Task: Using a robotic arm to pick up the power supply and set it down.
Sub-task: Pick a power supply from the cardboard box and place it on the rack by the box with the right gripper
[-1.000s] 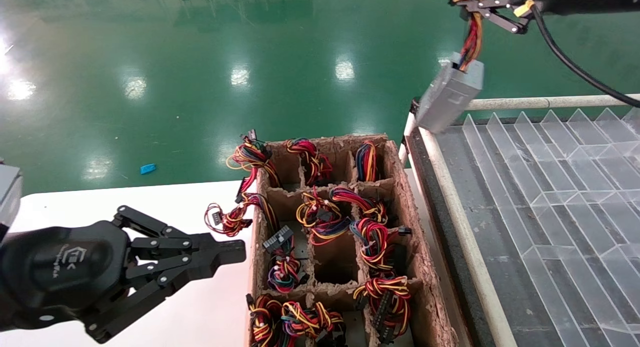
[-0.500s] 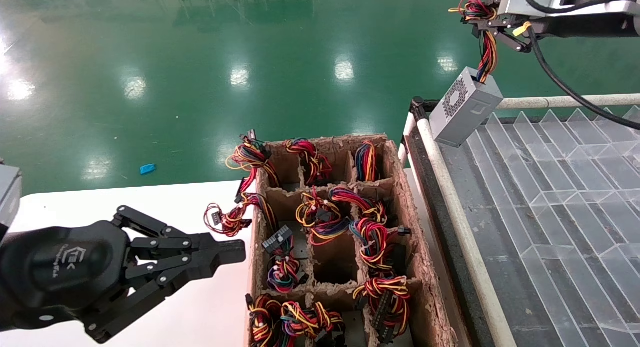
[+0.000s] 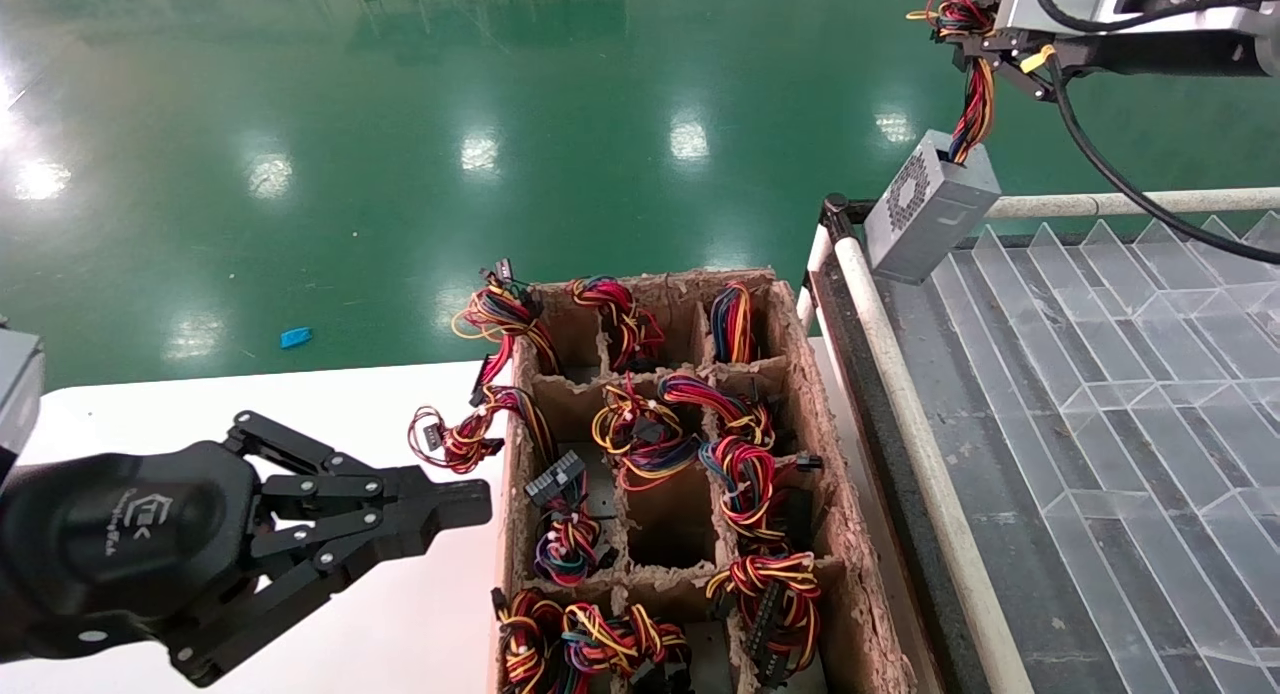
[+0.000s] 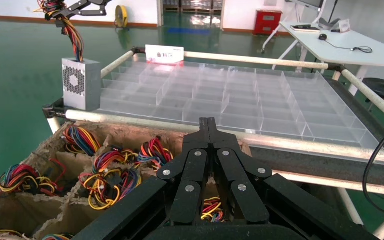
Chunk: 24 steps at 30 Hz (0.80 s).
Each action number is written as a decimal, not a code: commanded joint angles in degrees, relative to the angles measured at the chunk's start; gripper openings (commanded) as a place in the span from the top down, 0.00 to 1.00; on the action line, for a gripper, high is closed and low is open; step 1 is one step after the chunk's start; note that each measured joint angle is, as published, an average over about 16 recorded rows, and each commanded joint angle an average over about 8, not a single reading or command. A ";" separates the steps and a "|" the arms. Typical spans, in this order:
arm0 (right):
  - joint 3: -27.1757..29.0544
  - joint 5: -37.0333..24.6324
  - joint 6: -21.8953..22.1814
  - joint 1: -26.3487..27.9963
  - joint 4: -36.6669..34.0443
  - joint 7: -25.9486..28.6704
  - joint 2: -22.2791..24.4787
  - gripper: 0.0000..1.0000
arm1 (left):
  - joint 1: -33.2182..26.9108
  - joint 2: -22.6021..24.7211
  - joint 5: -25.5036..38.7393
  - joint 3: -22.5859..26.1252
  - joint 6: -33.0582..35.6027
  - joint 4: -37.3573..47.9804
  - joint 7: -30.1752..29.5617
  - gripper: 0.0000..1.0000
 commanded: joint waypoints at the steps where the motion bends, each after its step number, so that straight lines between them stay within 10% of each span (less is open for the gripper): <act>1: 0.06 0.08 0.06 0.06 -0.42 -0.46 0.01 1.00 | 0.00 0.00 0.00 0.00 0.00 0.00 0.00 1.00; 24: 1.01 1.45 3.93 -3.79 -2.37 -2.08 -4.82 1.00 | 0.00 0.00 0.00 0.00 0.00 0.00 0.00 1.00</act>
